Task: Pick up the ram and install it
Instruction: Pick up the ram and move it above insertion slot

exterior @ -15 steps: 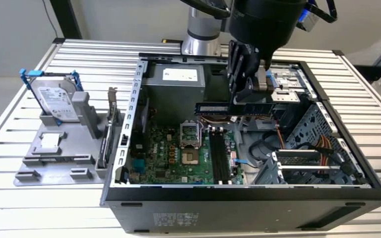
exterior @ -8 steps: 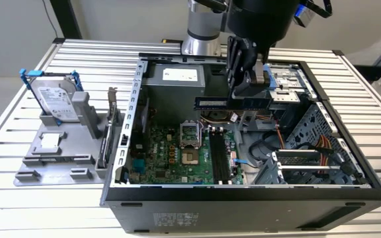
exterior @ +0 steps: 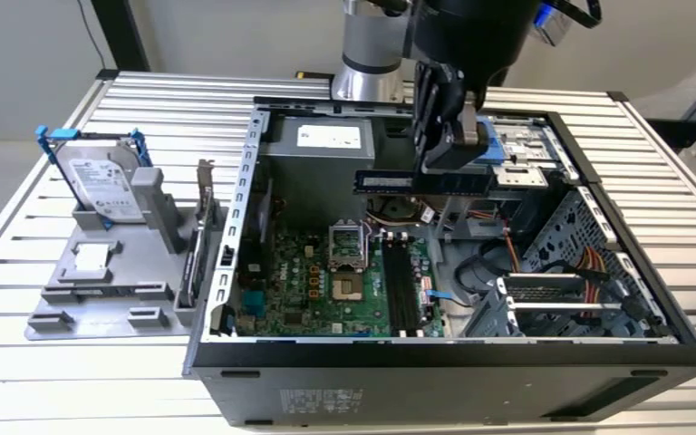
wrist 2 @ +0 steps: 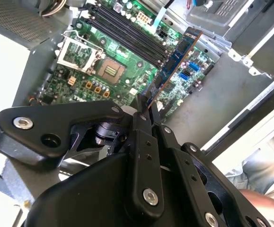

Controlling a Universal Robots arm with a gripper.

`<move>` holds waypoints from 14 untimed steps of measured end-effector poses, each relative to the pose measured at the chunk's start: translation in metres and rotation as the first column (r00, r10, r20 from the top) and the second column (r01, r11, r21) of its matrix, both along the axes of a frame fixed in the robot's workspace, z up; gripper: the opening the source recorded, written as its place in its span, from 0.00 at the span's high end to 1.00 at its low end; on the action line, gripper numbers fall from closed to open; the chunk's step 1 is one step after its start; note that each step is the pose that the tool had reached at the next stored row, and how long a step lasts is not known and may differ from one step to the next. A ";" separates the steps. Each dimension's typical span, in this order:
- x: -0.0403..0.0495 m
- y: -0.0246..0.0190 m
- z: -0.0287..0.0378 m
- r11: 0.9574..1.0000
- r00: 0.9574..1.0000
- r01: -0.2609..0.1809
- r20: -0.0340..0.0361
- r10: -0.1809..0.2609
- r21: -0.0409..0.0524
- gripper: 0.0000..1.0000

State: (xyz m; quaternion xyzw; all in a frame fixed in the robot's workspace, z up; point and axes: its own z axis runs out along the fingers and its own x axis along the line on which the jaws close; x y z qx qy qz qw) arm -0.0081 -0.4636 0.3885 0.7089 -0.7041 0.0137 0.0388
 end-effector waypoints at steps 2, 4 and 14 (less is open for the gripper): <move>-0.0001 0.0018 0.0001 1.000 1.000 0.006 0.000 -0.006 0.000 1.00; 0.0000 0.0042 0.0000 1.000 1.000 0.007 0.000 -0.007 0.000 1.00; 0.0000 0.0116 0.0000 1.000 1.000 0.007 0.000 -0.007 0.000 1.00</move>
